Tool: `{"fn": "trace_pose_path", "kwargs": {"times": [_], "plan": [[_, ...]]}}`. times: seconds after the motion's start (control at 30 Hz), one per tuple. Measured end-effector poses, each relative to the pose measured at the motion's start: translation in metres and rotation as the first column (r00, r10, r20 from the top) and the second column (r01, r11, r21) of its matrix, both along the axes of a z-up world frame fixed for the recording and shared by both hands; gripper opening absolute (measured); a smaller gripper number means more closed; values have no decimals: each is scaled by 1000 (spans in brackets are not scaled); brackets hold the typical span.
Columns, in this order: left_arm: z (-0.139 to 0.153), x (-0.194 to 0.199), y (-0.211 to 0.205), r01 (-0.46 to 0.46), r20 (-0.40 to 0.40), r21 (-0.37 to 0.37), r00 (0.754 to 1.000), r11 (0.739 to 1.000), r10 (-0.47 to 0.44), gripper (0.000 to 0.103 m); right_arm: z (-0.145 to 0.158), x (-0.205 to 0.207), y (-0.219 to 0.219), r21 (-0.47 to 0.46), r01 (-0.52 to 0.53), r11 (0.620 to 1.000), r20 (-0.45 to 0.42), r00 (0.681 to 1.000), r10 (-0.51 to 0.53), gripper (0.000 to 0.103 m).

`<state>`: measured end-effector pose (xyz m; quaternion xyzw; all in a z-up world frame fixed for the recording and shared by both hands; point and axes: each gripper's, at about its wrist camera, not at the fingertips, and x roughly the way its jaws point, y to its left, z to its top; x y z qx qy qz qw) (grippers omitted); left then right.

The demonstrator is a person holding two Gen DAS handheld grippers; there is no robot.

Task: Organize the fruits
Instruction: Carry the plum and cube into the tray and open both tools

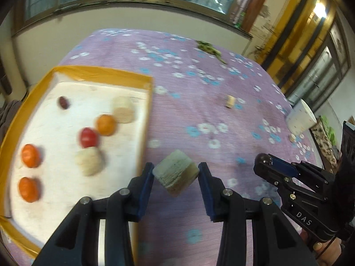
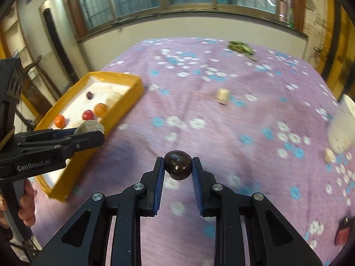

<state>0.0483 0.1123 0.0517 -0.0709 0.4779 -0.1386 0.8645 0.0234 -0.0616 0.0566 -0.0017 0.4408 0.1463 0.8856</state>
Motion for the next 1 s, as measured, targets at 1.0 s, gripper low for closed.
{"fn": "trace_pose_path", "kwargs": {"times": [1.0], "plan": [[-16, 132, 138, -103, -39, 89, 994, 991, 107, 43, -10, 148, 163, 34, -39, 999, -53, 998, 41, 24]]}}
